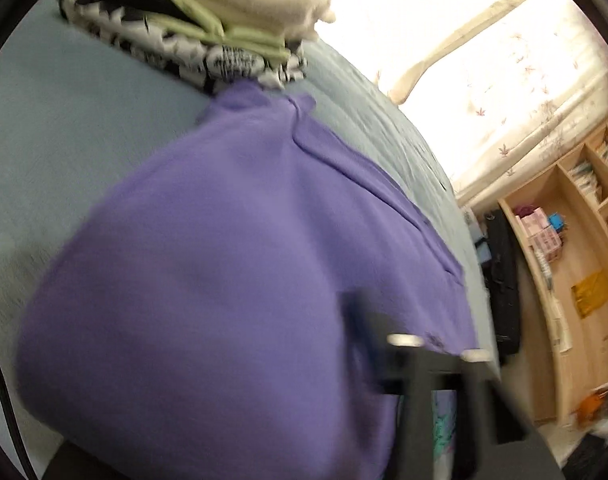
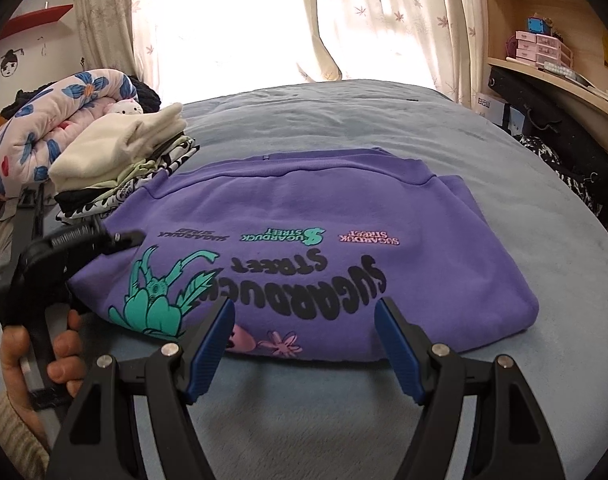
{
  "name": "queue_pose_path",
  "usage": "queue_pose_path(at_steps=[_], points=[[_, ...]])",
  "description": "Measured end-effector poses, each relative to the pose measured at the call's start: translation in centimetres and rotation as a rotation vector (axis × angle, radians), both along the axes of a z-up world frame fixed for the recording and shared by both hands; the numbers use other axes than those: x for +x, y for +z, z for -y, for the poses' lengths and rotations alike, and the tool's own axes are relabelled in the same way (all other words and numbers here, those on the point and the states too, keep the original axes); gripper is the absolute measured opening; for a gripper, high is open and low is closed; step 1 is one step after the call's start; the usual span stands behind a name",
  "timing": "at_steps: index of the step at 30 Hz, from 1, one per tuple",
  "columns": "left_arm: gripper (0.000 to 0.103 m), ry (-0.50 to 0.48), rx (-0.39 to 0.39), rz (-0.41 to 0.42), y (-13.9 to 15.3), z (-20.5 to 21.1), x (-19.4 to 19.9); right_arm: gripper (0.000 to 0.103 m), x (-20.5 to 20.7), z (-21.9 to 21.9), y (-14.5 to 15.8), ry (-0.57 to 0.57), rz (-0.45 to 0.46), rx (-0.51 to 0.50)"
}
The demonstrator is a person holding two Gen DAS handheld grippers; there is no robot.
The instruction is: Fold large clothes
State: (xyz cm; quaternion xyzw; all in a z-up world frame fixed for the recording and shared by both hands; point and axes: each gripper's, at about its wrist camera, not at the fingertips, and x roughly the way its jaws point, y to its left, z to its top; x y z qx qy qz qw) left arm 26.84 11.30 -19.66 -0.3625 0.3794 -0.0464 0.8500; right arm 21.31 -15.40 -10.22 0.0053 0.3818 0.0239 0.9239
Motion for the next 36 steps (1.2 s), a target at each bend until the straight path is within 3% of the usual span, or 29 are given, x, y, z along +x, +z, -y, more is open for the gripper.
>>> queue_pose_path(at_steps=[2, 4, 6, 8, 13, 17, 20, 23, 27, 36], points=[[0.024, 0.006, -0.035, 0.031, -0.6, -0.5, -0.2, 0.069, 0.5, -0.1, 0.0, -0.010, -0.002, -0.019], [0.023, 0.014, -0.058, 0.037, -1.3, -0.7, -0.7, 0.054, 1.6, -0.5, -0.1, -0.001, -0.019, -0.026], [0.023, 0.015, -0.037, 0.051, -1.5, -0.5, -0.8, 0.039, 3.0, -0.6, 0.0, 0.003, -0.037, -0.015], [0.023, 0.014, -0.027, 0.057, -1.5, -0.4, -0.6, 0.035, 4.4, -1.2, 0.2, 0.004, -0.030, -0.018], [0.024, 0.011, -0.044, 0.059, -1.8, -0.7, -0.8, 0.034, 8.4, -3.8, 0.1, 0.023, 0.020, -0.092], [0.024, 0.012, -0.037, 0.058, -2.0, -1.4, -1.3, 0.035, 11.0, -4.9, -4.9, 0.058, -0.101, -0.089], [0.024, 0.013, -0.010, 0.050, -1.9, -1.0, -1.0, 0.034, 9.6, -5.6, -5.5, 0.071, -0.008, -0.156], [0.023, 0.015, 0.110, 0.049, -0.4, 0.1, -1.2, 0.035, 9.6, -5.1, -5.2, 0.073, -0.021, -0.121], [0.018, 0.021, 0.303, 0.097, 3.7, 3.0, -2.0, 0.035, 9.3, -4.1, -5.2, 0.074, -0.011, -0.065], [0.017, -0.106, 0.549, 0.273, 13.4, 11.5, -2.2, 0.032, 9.8, 0.0, -5.6, 0.088, -0.036, 0.210]])
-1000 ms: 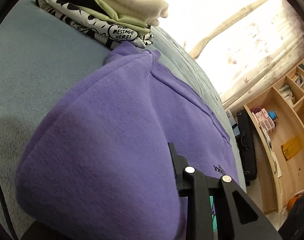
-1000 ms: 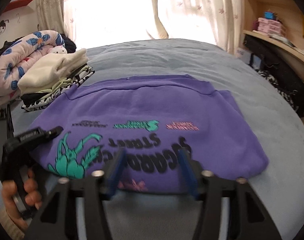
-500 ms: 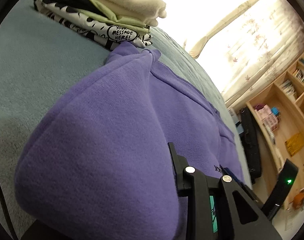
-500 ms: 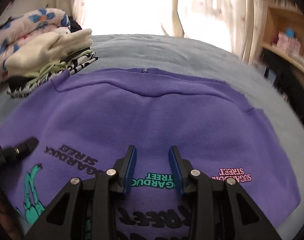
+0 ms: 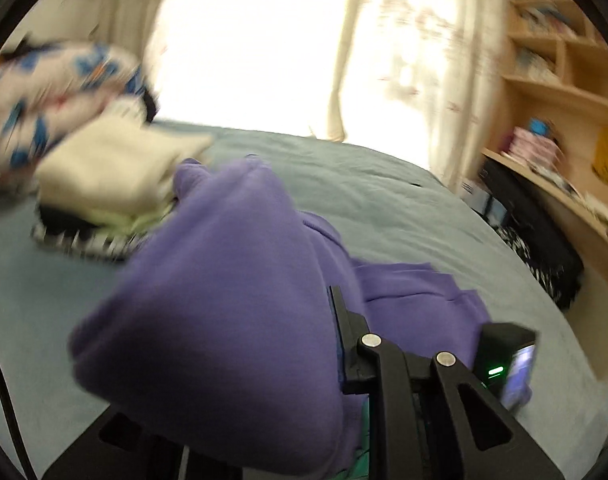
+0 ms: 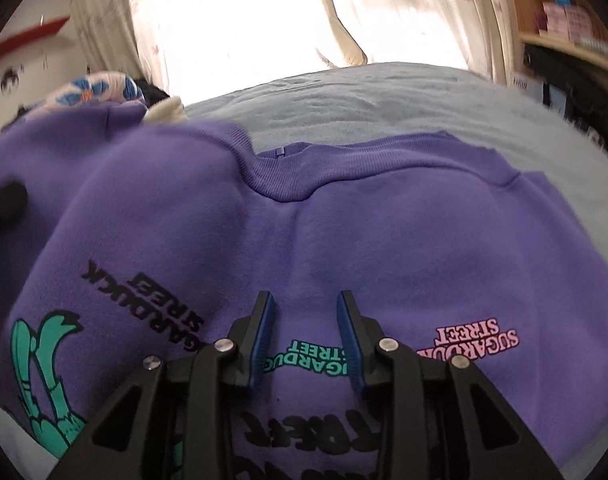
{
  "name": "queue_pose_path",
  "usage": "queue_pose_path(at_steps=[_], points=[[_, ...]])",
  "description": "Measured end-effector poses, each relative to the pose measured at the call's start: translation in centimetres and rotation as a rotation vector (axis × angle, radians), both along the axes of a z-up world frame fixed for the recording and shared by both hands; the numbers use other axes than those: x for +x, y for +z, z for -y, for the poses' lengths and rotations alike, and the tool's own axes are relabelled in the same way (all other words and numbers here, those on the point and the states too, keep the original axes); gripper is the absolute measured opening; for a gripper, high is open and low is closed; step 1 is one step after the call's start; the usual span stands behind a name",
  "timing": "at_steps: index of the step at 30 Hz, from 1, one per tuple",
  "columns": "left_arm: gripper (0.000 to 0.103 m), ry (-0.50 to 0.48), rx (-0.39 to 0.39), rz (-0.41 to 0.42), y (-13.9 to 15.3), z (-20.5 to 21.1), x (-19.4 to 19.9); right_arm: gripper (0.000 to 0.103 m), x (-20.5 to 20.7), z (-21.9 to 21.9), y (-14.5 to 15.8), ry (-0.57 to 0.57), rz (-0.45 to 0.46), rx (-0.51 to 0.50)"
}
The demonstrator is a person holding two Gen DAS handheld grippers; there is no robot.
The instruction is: Fold large clothes
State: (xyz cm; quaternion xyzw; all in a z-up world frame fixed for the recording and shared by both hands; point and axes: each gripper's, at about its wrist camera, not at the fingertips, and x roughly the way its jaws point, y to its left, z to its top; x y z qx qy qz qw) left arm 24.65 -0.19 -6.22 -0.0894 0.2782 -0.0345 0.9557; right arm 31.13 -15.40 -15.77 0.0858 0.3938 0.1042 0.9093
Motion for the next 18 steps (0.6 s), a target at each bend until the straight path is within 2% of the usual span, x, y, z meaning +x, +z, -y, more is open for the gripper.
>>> queue_pose_path(at_steps=[4, 6, 11, 13, 18], points=[[0.017, -0.058, 0.069, 0.004, 2.0, 4.6, 1.2, 0.028, 0.2, 0.9, -0.2, -0.005, -0.038, 0.065], [0.017, -0.090, 0.114, -0.001, 2.5, 7.2, 1.8, 0.024, 0.3, 2.0, -0.1, -0.007, -0.077, 0.138], [0.018, -0.173, 0.192, 0.011, 3.2, 12.4, 2.6, 0.023, -1.9, 8.6, 1.3, 0.017, -0.209, 0.436], [0.018, -0.202, 0.228, 0.001, 2.9, 14.7, 2.7, 0.023, -3.6, 12.0, 2.3, -0.049, -0.199, 0.417], [0.018, -0.285, 0.354, -0.062, -0.2, 21.4, 2.2, 0.024, -6.1, 20.6, 3.4, -0.333, -0.160, 0.167]])
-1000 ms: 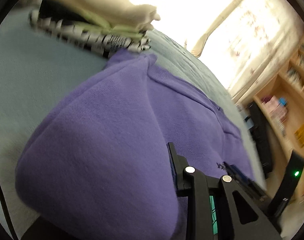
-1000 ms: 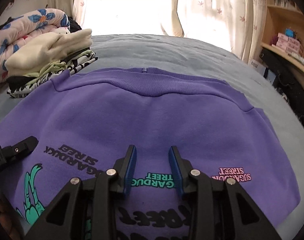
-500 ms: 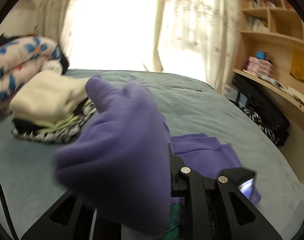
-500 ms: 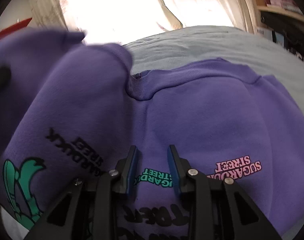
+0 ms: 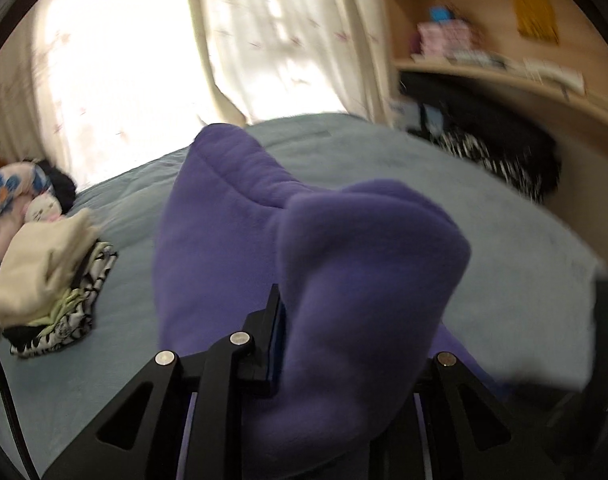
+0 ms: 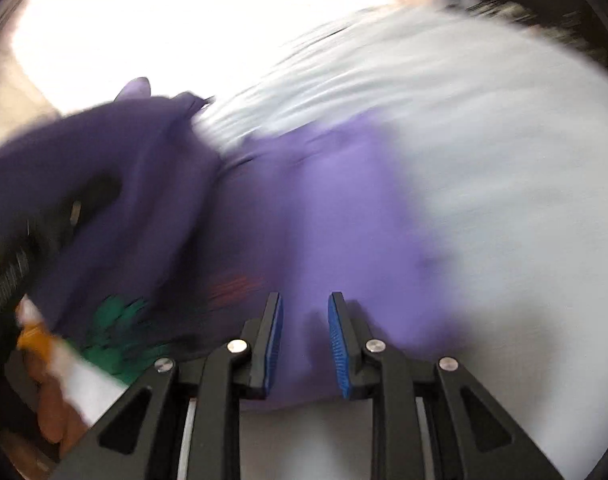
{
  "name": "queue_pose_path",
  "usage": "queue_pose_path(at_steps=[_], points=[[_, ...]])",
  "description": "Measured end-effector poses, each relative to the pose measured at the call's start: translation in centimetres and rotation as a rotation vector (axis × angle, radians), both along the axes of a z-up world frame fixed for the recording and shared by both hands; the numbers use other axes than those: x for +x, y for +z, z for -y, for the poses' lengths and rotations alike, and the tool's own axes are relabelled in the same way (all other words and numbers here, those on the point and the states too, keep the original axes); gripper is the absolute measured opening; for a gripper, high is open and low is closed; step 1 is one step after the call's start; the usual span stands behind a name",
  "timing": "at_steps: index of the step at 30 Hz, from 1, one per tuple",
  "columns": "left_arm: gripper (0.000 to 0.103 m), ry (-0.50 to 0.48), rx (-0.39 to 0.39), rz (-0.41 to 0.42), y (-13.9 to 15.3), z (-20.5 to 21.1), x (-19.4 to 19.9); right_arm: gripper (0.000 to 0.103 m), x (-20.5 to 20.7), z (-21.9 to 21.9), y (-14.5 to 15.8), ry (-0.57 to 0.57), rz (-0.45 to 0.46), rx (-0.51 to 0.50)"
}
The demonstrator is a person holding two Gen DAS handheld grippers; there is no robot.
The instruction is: Fold large clothes
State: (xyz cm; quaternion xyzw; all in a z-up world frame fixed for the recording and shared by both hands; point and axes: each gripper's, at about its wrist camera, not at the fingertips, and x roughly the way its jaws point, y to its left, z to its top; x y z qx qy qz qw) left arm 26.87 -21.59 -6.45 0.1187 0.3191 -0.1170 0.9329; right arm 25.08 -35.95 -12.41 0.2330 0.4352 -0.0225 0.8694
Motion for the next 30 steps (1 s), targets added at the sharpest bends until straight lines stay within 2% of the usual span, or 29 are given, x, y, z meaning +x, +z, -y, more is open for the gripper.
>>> queue_pose_path(at_steps=[4, 6, 9, 12, 14, 15, 16, 17, 18, 19, 22, 24, 30], points=[[0.019, -0.136, 0.192, -0.022, -5.3, 6.4, -1.5, 0.025, -0.5, 4.3, -1.5, -0.157, -0.051, 0.008], [0.019, -0.190, 0.283, -0.043, -8.4, 8.6, -2.1, 0.025, -0.5, 5.4, -2.2, -0.191, -0.073, 0.034], [0.019, -0.202, 0.334, -0.016, -10.6, 9.9, -2.7, 0.025, -0.3, 5.8, -2.4, -0.195, -0.068, 0.062], [0.019, -0.199, 0.260, -0.042, -10.0, 9.4, -2.3, 0.025, -0.5, 6.2, -2.3, -0.187, -0.064, 0.067], [0.023, -0.210, 0.238, -0.042, -9.5, 8.8, -2.1, 0.025, -0.6, 6.3, -2.2, -0.179, -0.056, 0.086], [0.034, -0.231, 0.227, -0.039, -9.3, 8.6, -2.3, 0.025, -0.5, 6.5, -2.2, -0.174, -0.051, 0.092], [0.053, -0.253, 0.219, -0.035, -9.0, 8.5, -2.5, 0.025, -0.4, 6.5, -2.2, -0.168, -0.044, 0.103], [0.065, -0.284, 0.211, -0.036, -8.8, 8.6, -2.9, 0.025, -0.6, 6.5, -2.2, -0.162, -0.037, 0.115], [0.086, -0.326, 0.194, -0.046, -8.5, 8.6, -3.3, 0.025, -0.6, 6.5, -2.0, -0.147, -0.023, 0.138], [0.093, -0.351, 0.177, -0.045, -8.3, 8.6, -3.7, 0.025, -0.6, 6.9, -1.9, -0.135, -0.010, 0.160], [0.094, -0.396, 0.130, -0.014, -8.1, 7.7, -4.4, 0.025, -1.0, 7.1, -0.8, -0.073, 0.063, 0.266], [0.094, -0.419, 0.108, -0.019, -8.0, 7.1, -4.3, 0.036, -0.8, 6.7, -0.3, -0.031, 0.106, 0.323], [0.094, -0.469, 0.014, 0.001, -5.7, 5.2, -5.4, 0.039, -0.9, 5.9, 1.1, 0.043, 0.149, 0.395]])
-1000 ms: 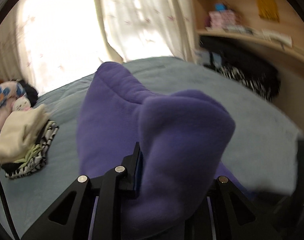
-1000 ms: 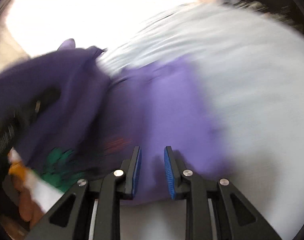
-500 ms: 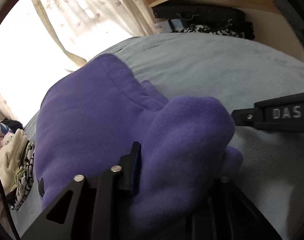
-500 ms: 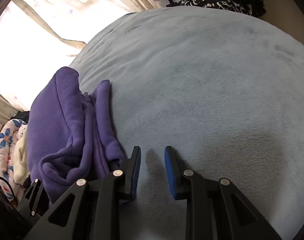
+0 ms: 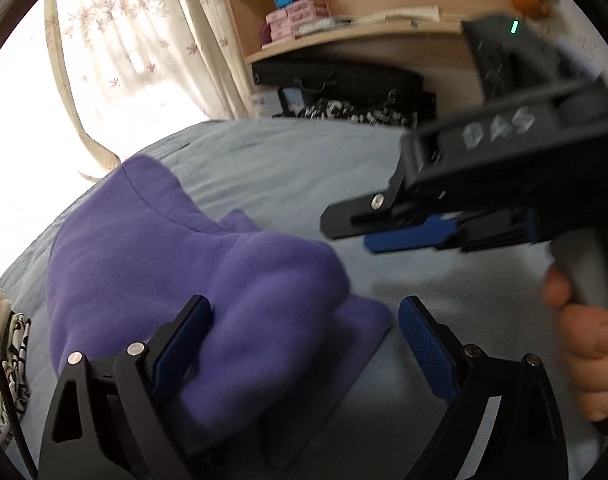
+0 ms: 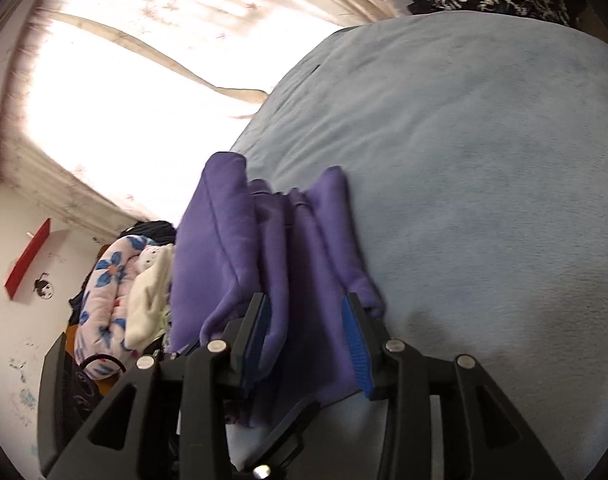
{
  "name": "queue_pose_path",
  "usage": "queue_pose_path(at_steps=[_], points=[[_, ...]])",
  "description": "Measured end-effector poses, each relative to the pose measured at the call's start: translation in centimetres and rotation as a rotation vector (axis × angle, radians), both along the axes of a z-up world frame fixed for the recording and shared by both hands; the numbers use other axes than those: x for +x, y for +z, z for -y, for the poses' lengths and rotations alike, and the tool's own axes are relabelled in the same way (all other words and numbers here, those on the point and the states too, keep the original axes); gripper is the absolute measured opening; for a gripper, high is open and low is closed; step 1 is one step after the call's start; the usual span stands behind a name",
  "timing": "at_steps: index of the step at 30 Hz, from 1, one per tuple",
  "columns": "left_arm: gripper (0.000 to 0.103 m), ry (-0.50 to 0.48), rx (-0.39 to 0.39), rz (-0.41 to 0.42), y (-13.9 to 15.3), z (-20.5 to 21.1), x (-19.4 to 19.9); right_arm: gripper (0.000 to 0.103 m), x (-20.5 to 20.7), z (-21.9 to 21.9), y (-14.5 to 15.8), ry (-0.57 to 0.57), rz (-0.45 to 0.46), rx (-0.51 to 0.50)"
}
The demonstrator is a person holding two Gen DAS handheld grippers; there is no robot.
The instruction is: Fold large clothes
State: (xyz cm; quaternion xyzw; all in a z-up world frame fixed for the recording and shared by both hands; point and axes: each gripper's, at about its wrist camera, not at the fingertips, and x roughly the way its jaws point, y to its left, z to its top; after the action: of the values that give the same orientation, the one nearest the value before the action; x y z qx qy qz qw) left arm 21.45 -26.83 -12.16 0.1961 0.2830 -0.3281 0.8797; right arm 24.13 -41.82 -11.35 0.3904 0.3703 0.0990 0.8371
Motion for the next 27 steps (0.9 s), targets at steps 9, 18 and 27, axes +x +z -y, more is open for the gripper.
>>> queue_pose_path(at_steps=[9, 18, 27], points=[[0.094, -0.047, -0.113, -0.037, 5.2, -4.1, -3.0, 0.062, 0.0, -1.6, 3.5, 0.056, 0.034, -0.016], [0.094, 0.353, -0.307, -0.154, 7.7, -18.1, 3.4, 0.073, 5.0, -3.3, 4.2, 0.184, -0.142, -0.034], [0.092, 0.511, -0.322, -0.440, 0.0, -23.8, 11.8, 0.075, 11.3, -6.2, 0.7, 0.317, -0.317, -0.053]])
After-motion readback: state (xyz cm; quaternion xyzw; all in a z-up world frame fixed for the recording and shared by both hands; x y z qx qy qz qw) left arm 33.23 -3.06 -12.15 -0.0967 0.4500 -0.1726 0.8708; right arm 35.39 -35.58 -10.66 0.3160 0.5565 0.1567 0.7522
